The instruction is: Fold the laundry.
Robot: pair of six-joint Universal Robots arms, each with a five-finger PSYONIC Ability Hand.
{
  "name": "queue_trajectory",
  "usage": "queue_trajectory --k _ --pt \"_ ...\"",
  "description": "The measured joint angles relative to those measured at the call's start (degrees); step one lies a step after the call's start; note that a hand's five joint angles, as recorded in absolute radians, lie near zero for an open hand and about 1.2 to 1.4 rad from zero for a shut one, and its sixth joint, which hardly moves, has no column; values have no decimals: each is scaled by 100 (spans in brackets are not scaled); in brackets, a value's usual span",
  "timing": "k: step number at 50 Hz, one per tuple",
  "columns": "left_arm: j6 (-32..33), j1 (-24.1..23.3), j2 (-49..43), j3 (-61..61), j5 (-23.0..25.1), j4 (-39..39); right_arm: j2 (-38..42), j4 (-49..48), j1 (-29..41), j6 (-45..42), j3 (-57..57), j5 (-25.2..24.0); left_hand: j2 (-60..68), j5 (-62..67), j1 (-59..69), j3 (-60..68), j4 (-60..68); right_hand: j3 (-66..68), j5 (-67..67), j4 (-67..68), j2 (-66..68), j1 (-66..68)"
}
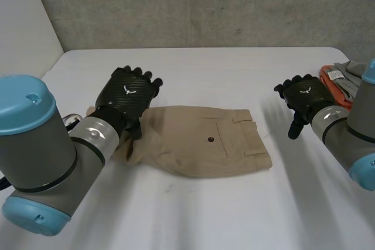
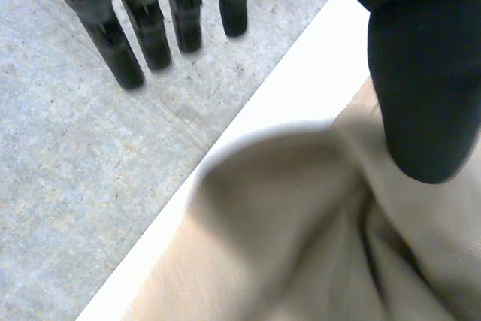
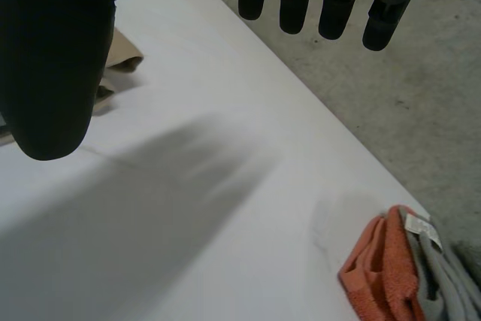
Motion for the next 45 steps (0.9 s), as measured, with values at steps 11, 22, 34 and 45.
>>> queue_trajectory --k 11,22,34,45 --pt "-74 56 472 -54 -84 -498 -328 733 394 55 244 -231 -570 -460 -253 -592 -571 474 426 425 474 347" --pt "-792 394 1190 -136 110 -865 -127 280 884 198 749 -332 -570 -460 -253 -592 -571 1062 1073 1046 994 1014" --pt "-1519 654 1076 -376 238 -841 382 -770 922 294 894 -24 -570 -460 -253 -592 -571 5486 5096 5484 5473 4642" --pt "-1540 667 978 -444 185 -825 -530 -724 -5 274 1366 46 -569 -460 -253 -592 -571 5582 5289 5621 5477 4643"
